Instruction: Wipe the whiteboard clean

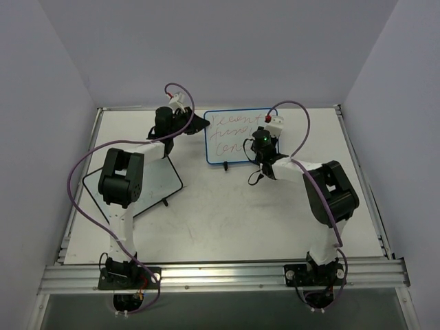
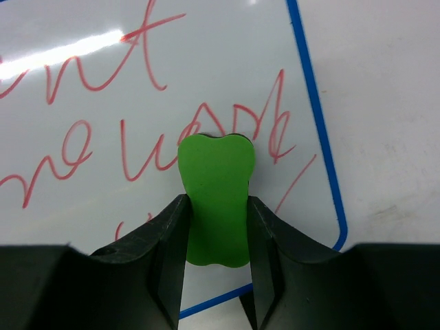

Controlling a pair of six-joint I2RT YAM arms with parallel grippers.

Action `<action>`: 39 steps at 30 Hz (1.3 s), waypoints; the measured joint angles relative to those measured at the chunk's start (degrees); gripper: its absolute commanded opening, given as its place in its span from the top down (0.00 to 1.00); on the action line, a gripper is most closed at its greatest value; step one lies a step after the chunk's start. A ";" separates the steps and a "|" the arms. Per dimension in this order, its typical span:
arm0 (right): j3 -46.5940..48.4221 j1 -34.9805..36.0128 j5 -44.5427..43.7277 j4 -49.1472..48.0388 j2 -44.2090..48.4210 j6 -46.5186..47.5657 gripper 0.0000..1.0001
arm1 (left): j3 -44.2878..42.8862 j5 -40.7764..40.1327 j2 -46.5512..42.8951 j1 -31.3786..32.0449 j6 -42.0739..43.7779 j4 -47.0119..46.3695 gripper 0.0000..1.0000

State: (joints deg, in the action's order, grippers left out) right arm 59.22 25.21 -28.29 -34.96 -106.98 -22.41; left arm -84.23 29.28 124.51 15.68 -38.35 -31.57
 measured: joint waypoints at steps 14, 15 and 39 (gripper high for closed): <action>5.38 9.16 -4.31 -2.40 -5.73 1.75 1.00 | 0.74 -0.11 0.00 -0.11 0.00 -0.57 0.84; 5.73 9.60 -4.55 -2.47 -6.08 1.86 1.00 | 0.85 -0.13 0.00 -0.13 0.00 -0.57 0.84; 2.21 2.32 -6.51 -1.62 -4.02 -5.95 1.00 | 1.88 -0.42 0.00 -0.07 -0.37 -1.97 0.86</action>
State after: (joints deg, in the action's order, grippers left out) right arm 61.43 27.53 -34.81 -36.58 -111.00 -28.36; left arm -82.35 28.86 124.51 15.62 -38.72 -33.54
